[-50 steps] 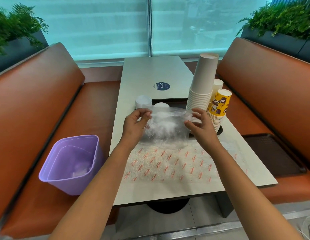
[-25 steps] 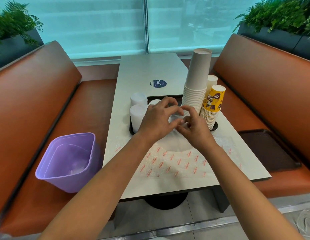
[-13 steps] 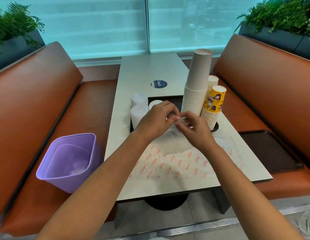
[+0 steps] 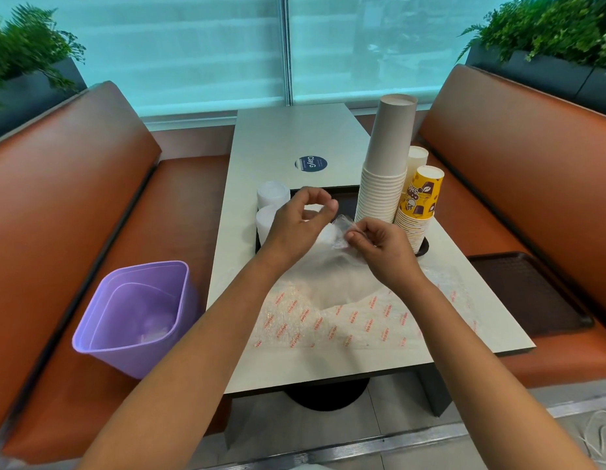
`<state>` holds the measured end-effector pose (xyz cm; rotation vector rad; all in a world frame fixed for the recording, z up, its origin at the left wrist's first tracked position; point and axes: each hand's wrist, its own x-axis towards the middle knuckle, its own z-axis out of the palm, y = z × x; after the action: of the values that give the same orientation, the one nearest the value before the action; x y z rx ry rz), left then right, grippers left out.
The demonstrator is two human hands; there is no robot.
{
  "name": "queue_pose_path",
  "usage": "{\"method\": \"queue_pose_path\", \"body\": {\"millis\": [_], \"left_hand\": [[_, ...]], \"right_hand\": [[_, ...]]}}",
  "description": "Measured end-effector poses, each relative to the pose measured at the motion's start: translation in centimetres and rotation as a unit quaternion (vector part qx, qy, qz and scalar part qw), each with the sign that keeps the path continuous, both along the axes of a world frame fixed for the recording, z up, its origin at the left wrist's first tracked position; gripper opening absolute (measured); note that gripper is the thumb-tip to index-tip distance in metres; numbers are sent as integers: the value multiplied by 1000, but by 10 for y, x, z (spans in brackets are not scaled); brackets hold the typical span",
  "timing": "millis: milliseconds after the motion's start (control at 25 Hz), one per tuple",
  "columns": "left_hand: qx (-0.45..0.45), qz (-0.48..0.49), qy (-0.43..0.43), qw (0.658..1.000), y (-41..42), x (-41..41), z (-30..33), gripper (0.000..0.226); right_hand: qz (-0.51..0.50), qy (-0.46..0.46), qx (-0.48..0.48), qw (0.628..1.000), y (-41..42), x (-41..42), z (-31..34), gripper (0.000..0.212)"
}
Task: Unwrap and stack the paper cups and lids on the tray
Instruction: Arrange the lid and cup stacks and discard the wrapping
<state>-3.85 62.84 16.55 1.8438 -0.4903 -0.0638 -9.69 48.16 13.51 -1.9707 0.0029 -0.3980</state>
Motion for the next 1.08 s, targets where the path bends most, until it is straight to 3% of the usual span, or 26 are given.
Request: {"method": "queue_pose_path", "body": {"millis": [80, 200, 280, 320, 440, 520, 600, 680, 760, 880, 920, 1000, 1080], "left_hand": [[27, -42, 4, 999, 4, 3, -4, 21], [50, -60, -16, 997, 4, 4, -8, 4], [41, -61, -20, 997, 4, 3, -6, 4], [41, -43, -41, 997, 7, 4, -6, 8], [26, 152, -125, 980, 25, 10, -21, 53], [-50, 197, -1, 979, 38, 8, -36, 84], [-91, 99, 204, 970, 43, 6, -51, 108], [-83, 0, 321, 943, 42, 4, -62, 100], [-76, -18, 389, 918, 36, 1, -69, 87], [-78, -46, 509, 856, 24, -13, -74, 93], [-104, -59, 524, 843, 20, -17, -73, 87], [-202, -52, 497, 842, 10, -19, -69, 50], [-265, -7, 417, 870, 6, -11, -61, 12]], "right_hand": [[1, 3, 15, 1000, 0, -1, -1, 24], [39, 24, 24, 999, 0, -4, 1, 11], [98, 96, 22, 990, 0, -5, 0, 29], [115, 127, 33, 985, 0, -4, -1, 29], [56, 126, 144, 980, -2, -1, -6, 15], [11, 121, 233, 965, -6, 0, -8, 16], [1, 120, 301, 946, -9, 0, -12, 23], [-10, 110, 355, 928, -8, 2, -14, 25], [-14, 93, 395, 914, -7, 4, -15, 19], [15, 55, 450, 891, -2, 6, -12, 22], [21, 43, 461, 886, -1, 7, -12, 23], [24, 29, 461, 887, -1, 8, -14, 22], [49, 26, 459, 887, -1, 6, -19, 21]]}}
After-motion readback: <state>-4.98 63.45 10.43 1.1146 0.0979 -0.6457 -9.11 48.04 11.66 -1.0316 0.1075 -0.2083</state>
